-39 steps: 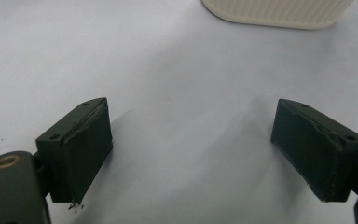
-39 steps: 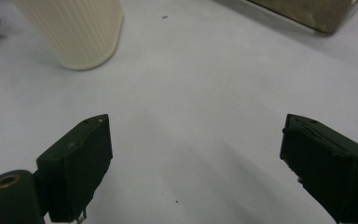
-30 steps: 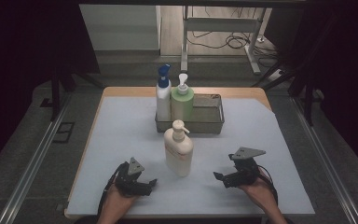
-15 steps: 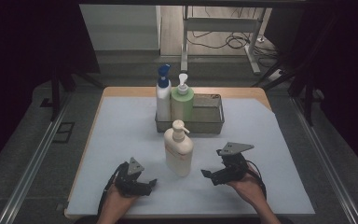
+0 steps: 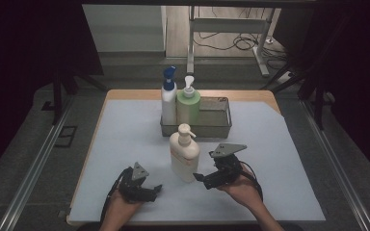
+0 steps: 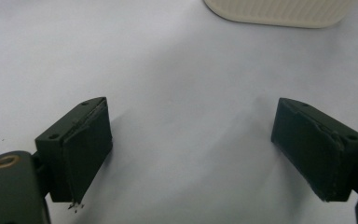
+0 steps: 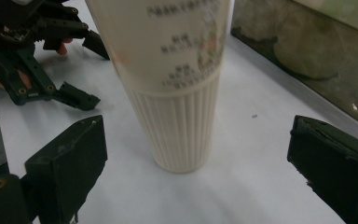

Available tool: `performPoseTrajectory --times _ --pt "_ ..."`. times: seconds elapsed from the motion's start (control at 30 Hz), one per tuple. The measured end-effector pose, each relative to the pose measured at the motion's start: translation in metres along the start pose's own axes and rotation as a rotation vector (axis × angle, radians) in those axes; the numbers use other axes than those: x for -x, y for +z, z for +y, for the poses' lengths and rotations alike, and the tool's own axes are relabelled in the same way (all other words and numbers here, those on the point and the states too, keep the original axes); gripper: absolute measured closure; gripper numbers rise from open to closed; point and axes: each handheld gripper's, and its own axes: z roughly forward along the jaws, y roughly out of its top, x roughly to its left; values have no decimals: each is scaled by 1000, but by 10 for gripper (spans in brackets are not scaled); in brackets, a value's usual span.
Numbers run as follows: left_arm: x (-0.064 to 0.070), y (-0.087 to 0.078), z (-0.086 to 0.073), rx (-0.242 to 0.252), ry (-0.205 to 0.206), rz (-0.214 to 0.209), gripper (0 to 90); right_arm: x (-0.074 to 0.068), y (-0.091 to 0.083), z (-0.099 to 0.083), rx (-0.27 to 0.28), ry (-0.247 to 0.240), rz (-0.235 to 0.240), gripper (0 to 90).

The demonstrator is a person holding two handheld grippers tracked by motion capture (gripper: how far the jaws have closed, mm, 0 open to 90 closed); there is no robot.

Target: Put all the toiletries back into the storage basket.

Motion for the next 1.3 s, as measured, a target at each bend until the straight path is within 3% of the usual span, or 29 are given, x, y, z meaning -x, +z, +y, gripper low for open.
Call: performPoseTrajectory --times 0.4,0.9,1.2,1.3 --pt "0 0 0 -1 0 -1 120 -9 11 19 8 -19 -22 85" --pt "0 0 0 -1 0 -2 120 -14 31 33 8 24 -44 140" --pt "0 0 0 -2 0 -2 120 -20 42 36 14 34 -49 259" --pt "0 0 0 -1 0 -2 121 -21 43 37 24 23 -71 315"
